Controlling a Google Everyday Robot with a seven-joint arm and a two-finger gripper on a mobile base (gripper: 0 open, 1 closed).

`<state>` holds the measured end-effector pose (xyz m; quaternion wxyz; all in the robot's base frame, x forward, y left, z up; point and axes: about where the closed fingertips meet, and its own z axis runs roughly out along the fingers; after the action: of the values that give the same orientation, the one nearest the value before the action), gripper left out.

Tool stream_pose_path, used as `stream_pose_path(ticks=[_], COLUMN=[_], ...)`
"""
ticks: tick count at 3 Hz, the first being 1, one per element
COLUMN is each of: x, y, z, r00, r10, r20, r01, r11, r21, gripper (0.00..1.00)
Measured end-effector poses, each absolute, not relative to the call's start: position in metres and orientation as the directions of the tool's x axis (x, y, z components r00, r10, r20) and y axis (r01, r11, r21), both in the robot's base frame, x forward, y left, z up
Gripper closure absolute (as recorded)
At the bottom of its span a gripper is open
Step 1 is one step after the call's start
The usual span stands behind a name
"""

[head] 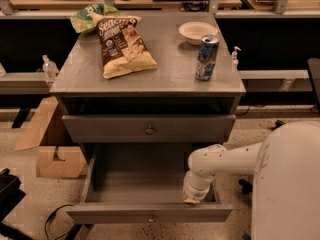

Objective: Open middle drawer

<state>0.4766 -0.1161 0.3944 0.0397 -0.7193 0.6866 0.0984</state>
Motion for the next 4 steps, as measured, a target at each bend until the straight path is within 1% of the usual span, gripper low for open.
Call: stream_pose_path(ticks=[1,3,4], x=[0.466,0.4618,0.4618], y=[-0.1181,-0.1184,-0.1184], z=[0.3977,0.3986,0.3985], r00=[0.026,0.022,0.022], r10=[-0.981,-0.982,-0.982], r20=[-0.191,-0.189,-0.189], r01=[-0.994,-0.994,-0.994], r11=[-0.045,-0.042,-0.042], r21=[0.097,0.106,0.106], gripper=[1.0,1.0,0.81])
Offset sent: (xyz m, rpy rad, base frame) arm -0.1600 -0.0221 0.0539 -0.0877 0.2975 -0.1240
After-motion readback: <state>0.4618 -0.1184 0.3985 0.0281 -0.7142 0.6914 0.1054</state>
